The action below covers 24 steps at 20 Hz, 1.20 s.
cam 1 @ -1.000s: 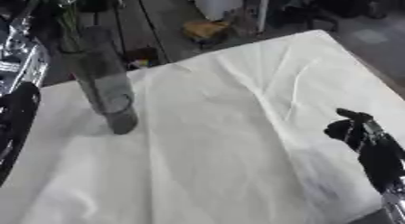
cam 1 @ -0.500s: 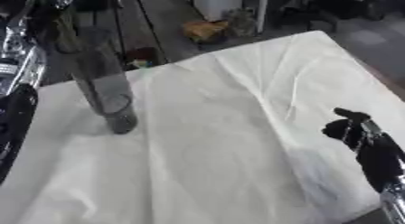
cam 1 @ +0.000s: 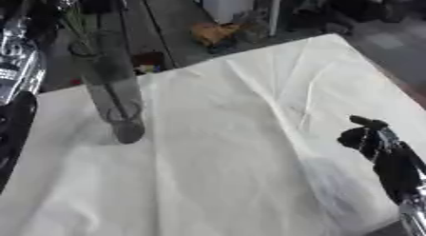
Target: Arrange flowers into the vase.
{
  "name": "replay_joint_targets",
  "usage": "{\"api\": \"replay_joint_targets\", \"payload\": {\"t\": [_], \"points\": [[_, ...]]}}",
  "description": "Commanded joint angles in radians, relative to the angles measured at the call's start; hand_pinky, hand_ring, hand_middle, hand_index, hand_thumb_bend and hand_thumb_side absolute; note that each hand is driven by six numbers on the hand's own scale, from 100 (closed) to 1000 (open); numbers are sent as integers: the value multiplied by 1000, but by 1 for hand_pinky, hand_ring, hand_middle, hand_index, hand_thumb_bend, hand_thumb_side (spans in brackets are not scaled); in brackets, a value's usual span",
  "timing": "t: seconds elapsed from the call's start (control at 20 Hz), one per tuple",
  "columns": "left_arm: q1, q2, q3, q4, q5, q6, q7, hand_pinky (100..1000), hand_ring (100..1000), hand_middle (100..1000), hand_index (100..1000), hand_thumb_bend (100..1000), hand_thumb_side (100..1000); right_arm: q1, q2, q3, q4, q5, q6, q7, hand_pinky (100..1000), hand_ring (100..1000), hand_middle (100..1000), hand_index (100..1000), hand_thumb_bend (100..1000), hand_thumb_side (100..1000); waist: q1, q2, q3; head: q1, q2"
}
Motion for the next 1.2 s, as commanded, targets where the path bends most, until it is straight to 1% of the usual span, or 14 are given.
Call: {"api": "replay_joint_targets", "payload": {"t": [0.05, 0.3, 0.65, 0.95, 1.2], "points": [[-14, 40, 10, -29, -30, -10, -4, 339, 356, 332, 467, 948, 531, -4, -8, -6, -11, -2, -2, 1, 806, 695, 613, 874, 100, 1000, -5, -17, 3, -4, -7], [1, 55, 9, -53, -59, -16, -2, 355, 367, 343, 476, 953, 538, -2, -8, -7, -10, -3, -2, 0, 806, 696, 613, 874, 100, 1000, -4, -21, 7, -9, -6], [29, 74, 11, -99, -67, -22, 18, 370, 380, 353, 481, 954, 544, 2, -8, -9, -10, -4, -2, -1, 806, 696, 613, 873, 100, 1000, -7, -24, 14, -15, -5], [50, 71, 14, -129, -36, -37, 40, 375, 386, 357, 484, 947, 544, 4, -6, -9, -11, -4, -3, -1, 806, 697, 613, 873, 100, 1000, -11, -23, 18, -17, -6], [76, 56, 21, -159, 0, -63, 71, 378, 387, 358, 484, 942, 547, 4, -5, -10, -13, -5, -4, -2, 805, 697, 613, 872, 100, 1000, -16, -20, 17, -17, -7]]}}
